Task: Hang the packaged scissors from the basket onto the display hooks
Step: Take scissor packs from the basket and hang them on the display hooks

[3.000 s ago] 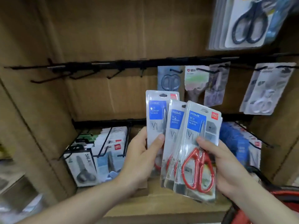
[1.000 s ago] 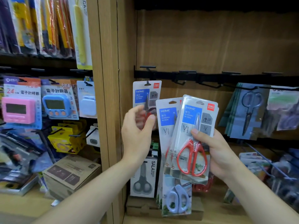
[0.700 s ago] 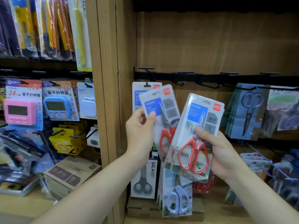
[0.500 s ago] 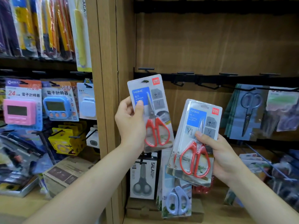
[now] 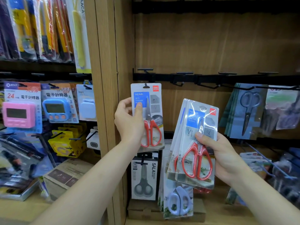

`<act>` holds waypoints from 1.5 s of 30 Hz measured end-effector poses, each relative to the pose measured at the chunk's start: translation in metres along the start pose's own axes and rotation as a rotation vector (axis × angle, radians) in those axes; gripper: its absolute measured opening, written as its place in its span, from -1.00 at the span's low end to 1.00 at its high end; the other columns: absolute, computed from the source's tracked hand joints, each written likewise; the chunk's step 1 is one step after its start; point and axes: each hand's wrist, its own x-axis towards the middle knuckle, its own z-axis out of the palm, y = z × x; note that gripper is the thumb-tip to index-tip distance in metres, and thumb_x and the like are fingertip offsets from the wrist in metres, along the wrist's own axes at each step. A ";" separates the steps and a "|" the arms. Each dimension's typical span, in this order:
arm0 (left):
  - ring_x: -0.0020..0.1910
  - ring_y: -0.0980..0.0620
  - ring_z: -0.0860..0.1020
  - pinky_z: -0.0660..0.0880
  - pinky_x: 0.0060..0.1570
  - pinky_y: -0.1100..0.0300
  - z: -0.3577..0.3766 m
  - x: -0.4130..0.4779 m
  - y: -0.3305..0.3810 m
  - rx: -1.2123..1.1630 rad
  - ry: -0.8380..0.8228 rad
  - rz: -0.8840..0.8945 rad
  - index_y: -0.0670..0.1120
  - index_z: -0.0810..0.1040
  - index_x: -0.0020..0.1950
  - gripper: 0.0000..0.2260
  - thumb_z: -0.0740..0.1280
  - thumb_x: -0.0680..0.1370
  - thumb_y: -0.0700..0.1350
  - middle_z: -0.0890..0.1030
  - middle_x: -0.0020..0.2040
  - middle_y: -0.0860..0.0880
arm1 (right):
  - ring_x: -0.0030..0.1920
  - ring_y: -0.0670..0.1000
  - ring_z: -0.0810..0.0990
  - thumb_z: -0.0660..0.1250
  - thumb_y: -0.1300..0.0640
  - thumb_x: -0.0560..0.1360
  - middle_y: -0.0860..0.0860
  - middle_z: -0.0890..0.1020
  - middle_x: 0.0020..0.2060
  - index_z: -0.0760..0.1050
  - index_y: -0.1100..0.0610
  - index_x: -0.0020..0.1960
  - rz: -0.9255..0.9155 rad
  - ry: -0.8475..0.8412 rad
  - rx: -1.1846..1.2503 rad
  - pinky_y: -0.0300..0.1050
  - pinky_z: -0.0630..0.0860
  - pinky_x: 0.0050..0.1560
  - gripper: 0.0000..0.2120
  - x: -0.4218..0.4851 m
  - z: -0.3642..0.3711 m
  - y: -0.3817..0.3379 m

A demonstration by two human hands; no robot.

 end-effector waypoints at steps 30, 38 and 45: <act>-0.04 0.02 0.73 0.69 -0.02 -0.06 -0.014 -0.049 -0.009 -0.071 -0.192 0.030 0.03 0.57 0.06 -0.88 0.26 0.71 -0.04 0.73 -0.05 0.01 | 0.04 0.15 0.75 0.38 0.17 0.53 0.11 0.75 0.07 0.58 0.07 0.25 -0.024 -0.001 0.139 0.11 0.72 -0.02 -0.71 0.007 0.012 0.003; -0.02 0.17 0.72 0.69 -0.03 0.08 -0.014 -0.031 -0.010 -0.088 -0.059 -0.071 0.01 0.57 0.21 -0.85 0.28 0.70 0.00 0.73 0.02 0.08 | 0.00 0.15 0.76 0.40 0.15 0.48 0.12 0.75 0.03 0.58 0.11 0.23 -0.010 -0.034 0.107 0.04 0.73 -0.13 -0.68 0.005 0.016 0.004; -0.01 0.20 0.71 0.67 -0.10 0.17 -0.015 -0.030 -0.017 -0.044 -0.008 -0.056 0.06 0.50 0.30 -0.79 0.34 0.67 0.01 0.70 0.10 0.08 | -0.02 0.10 0.77 0.42 0.10 0.41 0.06 0.76 0.00 0.58 0.05 0.20 -0.048 -0.041 0.065 -0.02 0.72 -0.15 -0.65 0.002 0.014 -0.001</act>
